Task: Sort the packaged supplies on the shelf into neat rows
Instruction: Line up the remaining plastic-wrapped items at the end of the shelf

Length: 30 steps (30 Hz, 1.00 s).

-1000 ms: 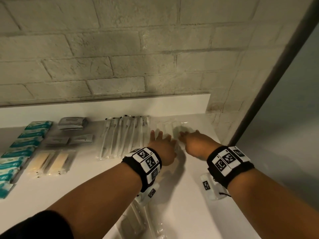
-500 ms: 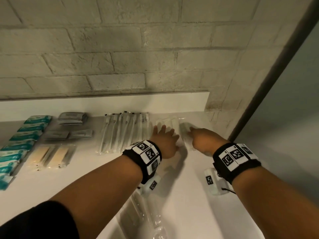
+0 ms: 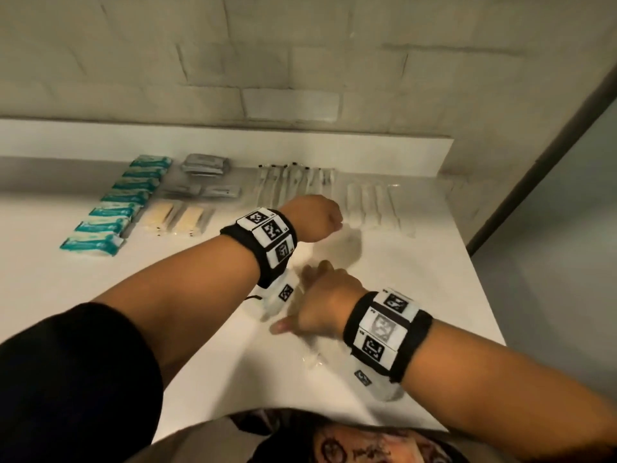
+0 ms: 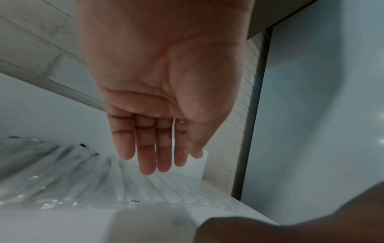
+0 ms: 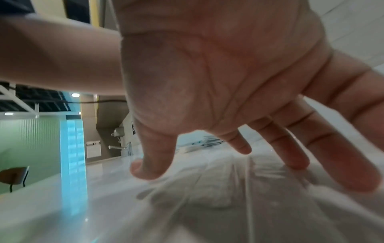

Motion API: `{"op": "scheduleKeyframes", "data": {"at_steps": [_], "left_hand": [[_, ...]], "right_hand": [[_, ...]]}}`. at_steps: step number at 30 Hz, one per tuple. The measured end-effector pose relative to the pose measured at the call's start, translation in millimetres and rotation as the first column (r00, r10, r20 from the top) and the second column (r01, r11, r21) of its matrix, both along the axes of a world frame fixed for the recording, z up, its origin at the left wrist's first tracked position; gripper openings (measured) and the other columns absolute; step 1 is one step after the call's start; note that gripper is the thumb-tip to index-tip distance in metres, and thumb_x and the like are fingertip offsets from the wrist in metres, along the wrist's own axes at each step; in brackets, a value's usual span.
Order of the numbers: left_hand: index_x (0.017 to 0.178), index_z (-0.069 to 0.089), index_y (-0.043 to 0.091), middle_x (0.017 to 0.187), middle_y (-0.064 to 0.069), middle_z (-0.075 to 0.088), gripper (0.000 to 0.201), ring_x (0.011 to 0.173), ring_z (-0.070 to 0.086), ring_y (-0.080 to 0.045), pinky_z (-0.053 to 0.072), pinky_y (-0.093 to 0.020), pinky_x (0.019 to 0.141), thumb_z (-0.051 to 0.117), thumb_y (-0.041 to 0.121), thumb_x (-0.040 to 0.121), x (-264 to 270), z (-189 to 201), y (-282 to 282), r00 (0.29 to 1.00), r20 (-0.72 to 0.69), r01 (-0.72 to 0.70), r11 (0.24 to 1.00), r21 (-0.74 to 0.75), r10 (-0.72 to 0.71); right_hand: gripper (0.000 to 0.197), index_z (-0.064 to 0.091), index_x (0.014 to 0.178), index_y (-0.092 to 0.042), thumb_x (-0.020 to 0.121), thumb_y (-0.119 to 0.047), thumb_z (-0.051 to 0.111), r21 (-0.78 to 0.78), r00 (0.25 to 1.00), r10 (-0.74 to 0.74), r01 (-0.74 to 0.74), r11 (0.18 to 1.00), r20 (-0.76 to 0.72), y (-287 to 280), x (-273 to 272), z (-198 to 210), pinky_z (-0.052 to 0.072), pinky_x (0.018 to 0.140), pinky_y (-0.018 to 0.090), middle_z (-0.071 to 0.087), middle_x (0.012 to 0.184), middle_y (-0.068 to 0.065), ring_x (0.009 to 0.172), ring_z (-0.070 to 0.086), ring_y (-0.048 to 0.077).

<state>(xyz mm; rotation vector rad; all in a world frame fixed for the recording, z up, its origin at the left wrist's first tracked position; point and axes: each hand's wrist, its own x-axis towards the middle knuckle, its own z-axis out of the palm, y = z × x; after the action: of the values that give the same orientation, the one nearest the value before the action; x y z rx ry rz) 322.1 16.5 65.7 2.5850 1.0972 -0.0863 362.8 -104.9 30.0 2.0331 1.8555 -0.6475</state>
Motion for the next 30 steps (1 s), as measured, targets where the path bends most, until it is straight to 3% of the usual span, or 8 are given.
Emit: {"op": "scheduleKeyframes", "data": {"at_steps": [4, 8, 10, 14, 21, 24, 27, 30], "left_hand": [[0.118, 0.062, 0.023, 0.126, 0.004, 0.057, 0.030, 0.111, 0.054, -0.015, 0.041, -0.028, 0.093, 0.051, 0.018, 0.091, -31.1, -0.6, -12.1, 0.977, -0.187, 0.087, 0.993, -0.079, -0.100], [0.116, 0.057, 0.024, 0.117, 0.001, 0.057, 0.040, 0.090, 0.052, -0.016, 0.048, -0.032, 0.084, 0.068, 0.032, 0.078, -58.2, -23.0, -28.8, 0.904, -0.391, 0.136, 0.983, -0.125, -0.175], [0.123, 0.049, 0.024, 0.117, 0.002, 0.051, 0.050, 0.101, 0.053, -0.019, 0.047, -0.035, 0.087, 0.068, 0.038, 0.078, -59.4, -35.6, -42.9, 0.931, -0.348, 0.089, 0.993, -0.080, -0.111], [0.113, 0.052, 0.018, 0.111, -0.003, 0.060, 0.032, 0.104, 0.057, -0.025, 0.043, -0.032, 0.078, 0.059, 0.034, 0.087, -40.4, -47.5, -64.7, 0.974, -0.209, 0.073, 0.996, -0.059, -0.084], [0.100, 0.054, 0.014, 0.111, -0.007, 0.061, 0.017, 0.093, 0.051, -0.022, 0.035, -0.027, 0.076, 0.044, 0.027, 0.096, -8.5, -43.1, -62.8, 0.997, -0.069, -0.032, 0.993, -0.111, 0.024], [0.106, 0.057, 0.012, 0.111, -0.008, 0.062, 0.019, 0.094, 0.056, -0.023, 0.036, -0.024, 0.074, 0.048, 0.024, 0.094, 2.1, -43.4, -57.4, 0.984, 0.092, -0.131, 0.973, -0.190, 0.150], [0.107, 0.060, 0.015, 0.103, -0.002, 0.065, 0.023, 0.089, 0.058, -0.018, 0.043, -0.025, 0.074, 0.060, 0.026, 0.087, 16.4, -46.2, -52.6, 0.944, 0.203, -0.199, 0.940, -0.278, 0.260], [0.091, 0.061, 0.017, 0.088, 0.000, 0.063, 0.013, 0.076, 0.062, -0.020, 0.052, -0.033, 0.071, 0.066, 0.026, 0.083, 35.8, -49.4, -50.2, 0.891, 0.286, -0.232, 0.895, -0.381, 0.353]], "right_hand": [[0.083, 0.033, 0.139, -0.020, 0.073, -0.055, 0.067, 0.030, 0.998, 0.065, -0.065, 0.997, 0.028, -1.1, 3.2, -0.5, 0.050, 0.088, 0.044, 0.038, 0.132, 0.013, 0.110, 0.050, 0.032], [0.059, 0.034, 0.140, -0.019, 0.086, -0.011, 0.059, 0.113, 0.998, 0.059, -0.054, 0.992, -0.039, -13.0, 40.6, 7.5, 0.050, 0.080, 0.035, 0.047, 0.123, 0.010, 0.102, 0.056, 0.028], [0.047, 0.041, 0.130, -0.015, 0.087, -0.012, 0.060, 0.115, 0.996, 0.019, -0.008, 0.993, -0.087, -20.5, 61.4, 12.0, 0.049, 0.078, 0.034, 0.054, 0.117, 0.009, 0.098, 0.058, 0.026], [0.037, 0.052, 0.110, -0.018, 0.077, -0.020, 0.070, 0.099, 0.988, -0.061, 0.076, 0.992, -0.141, -24.3, 99.5, 6.2, 0.044, 0.070, 0.029, 0.058, 0.102, 0.001, 0.086, 0.054, 0.020], [0.022, 0.061, 0.107, -0.015, 0.085, -0.013, 0.060, 0.195, 0.970, -0.179, 0.210, 0.958, -0.165, -25.5, 171.9, 2.5, 0.038, 0.072, 0.025, 0.057, 0.099, 0.002, 0.089, 0.051, 0.019], [0.018, 0.066, 0.102, -0.023, 0.090, -0.017, 0.054, 0.275, 0.962, -0.202, 0.247, 0.929, -0.183, -19.0, 194.8, 9.4, 0.044, 0.093, 0.038, 0.051, 0.105, 0.000, 0.108, 0.051, 0.025], [0.022, 0.067, 0.098, -0.032, 0.087, -0.015, 0.059, 0.256, 0.994, -0.087, 0.067, 0.964, 0.071, -10.2, 207.3, 19.1, 0.020, 0.111, 0.056, 0.047, 0.124, -0.003, 0.125, 0.034, 0.024], [0.022, 0.067, 0.094, -0.030, 0.087, -0.013, 0.056, 0.226, 0.974, 0.071, -0.121, 0.966, 0.216, 1.3, 210.7, 24.4, 0.003, 0.115, 0.061, 0.043, 0.138, 0.001, 0.136, 0.024, 0.027]]}}
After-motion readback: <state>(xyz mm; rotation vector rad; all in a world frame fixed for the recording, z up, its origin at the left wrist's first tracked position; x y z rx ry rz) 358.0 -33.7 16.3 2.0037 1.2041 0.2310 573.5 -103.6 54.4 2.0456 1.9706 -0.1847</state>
